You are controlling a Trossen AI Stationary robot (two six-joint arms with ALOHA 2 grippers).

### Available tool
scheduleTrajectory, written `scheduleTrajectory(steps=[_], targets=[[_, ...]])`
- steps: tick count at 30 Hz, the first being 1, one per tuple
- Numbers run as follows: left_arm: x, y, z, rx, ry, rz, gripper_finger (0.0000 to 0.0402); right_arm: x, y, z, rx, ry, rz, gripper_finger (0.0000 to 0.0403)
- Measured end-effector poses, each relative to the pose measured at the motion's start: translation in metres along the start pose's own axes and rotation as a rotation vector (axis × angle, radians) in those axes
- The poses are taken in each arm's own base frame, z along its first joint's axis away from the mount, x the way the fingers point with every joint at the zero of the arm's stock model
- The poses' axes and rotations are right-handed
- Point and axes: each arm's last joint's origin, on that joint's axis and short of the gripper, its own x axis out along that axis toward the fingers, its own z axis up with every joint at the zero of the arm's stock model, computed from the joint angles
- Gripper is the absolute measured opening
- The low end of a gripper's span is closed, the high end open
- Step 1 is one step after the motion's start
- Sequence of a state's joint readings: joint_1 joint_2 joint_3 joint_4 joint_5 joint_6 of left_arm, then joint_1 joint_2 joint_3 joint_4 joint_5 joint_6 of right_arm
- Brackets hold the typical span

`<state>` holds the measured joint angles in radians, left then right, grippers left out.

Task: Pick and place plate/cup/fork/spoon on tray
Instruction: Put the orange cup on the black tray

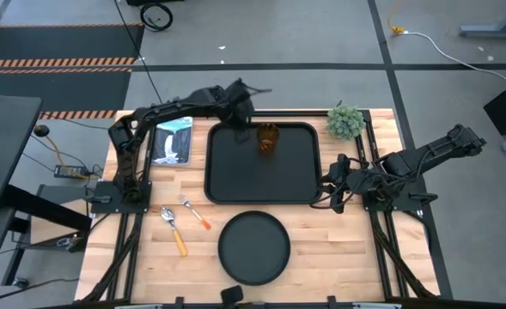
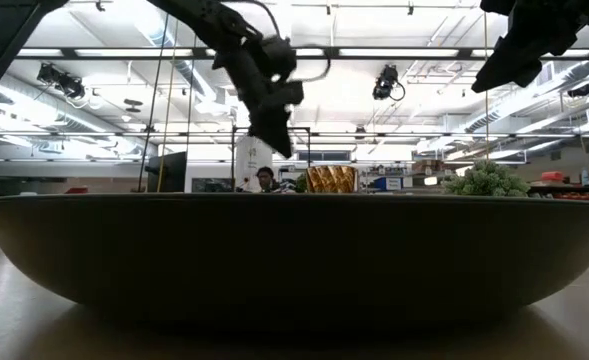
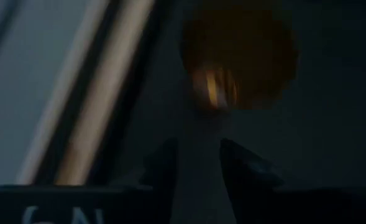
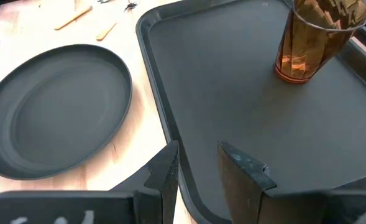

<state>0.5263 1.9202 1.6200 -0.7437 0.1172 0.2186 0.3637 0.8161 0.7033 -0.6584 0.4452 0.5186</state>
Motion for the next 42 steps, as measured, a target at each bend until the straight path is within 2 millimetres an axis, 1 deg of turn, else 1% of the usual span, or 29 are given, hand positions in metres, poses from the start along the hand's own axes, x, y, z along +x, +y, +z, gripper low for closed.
scheduleTrajectory(steps=[1,4,7,10,12,19,22,24,29,37,42], targets=[[0.007,-0.003,-0.005,0.002,0.034,-0.011,0.0125,0.0,0.0,0.0,-0.002,-0.003,-0.002,0.0116],[0.028,-0.012,-0.017,0.009,0.057,-0.025,0.012,0.0,0.0,0.001,-0.016,-0.012,-0.001,0.0116],[0.043,-0.02,-0.021,0.004,-0.026,-0.017,0.0117,0.0,0.001,0.002,-0.017,-0.02,0.0,0.0116],[0.052,-0.028,-0.023,-0.02,-0.081,0.008,0.0116,0.0,0.001,0.003,-0.022,-0.028,0.004,0.0116],[0.054,-0.033,-0.02,-0.031,-0.135,0.032,0.0116,0.0,0.001,0.003,-0.025,-0.035,0.009,0.0116],[0.056,-0.054,-0.009,-0.033,-0.239,0.062,0.0116,0.0,0.001,0.003,-0.027,-0.032,0.01,0.0116],[0.061,-0.061,-0.007,-0.037,-0.265,0.05,0.0116,0.0,0.002,0.003,-0.027,-0.033,0.011,0.0116],[0.068,-0.065,-0.004,-0.03,-0.293,0.051,0.0116,0.0,0.002,0.003,-0.025,-0.033,0.011,0.0116],[0.087,-0.063,-0.012,-0.072,-0.237,0.108,0.0113,0.0,0.002,0.004,-0.021,-0.036,0.023,0.0116],[0.088,-0.064,-0.005,-0.105,-0.32,0.238,0.0072,0.0,0.003,0.005,-0.018,-0.044,0.034,0.0116],[0.086,-0.063,0.0,-0.111,-0.379,0.236,0.0045,0.0,0.003,0.005,-0.018,-0.044,0.036,0.0116]])
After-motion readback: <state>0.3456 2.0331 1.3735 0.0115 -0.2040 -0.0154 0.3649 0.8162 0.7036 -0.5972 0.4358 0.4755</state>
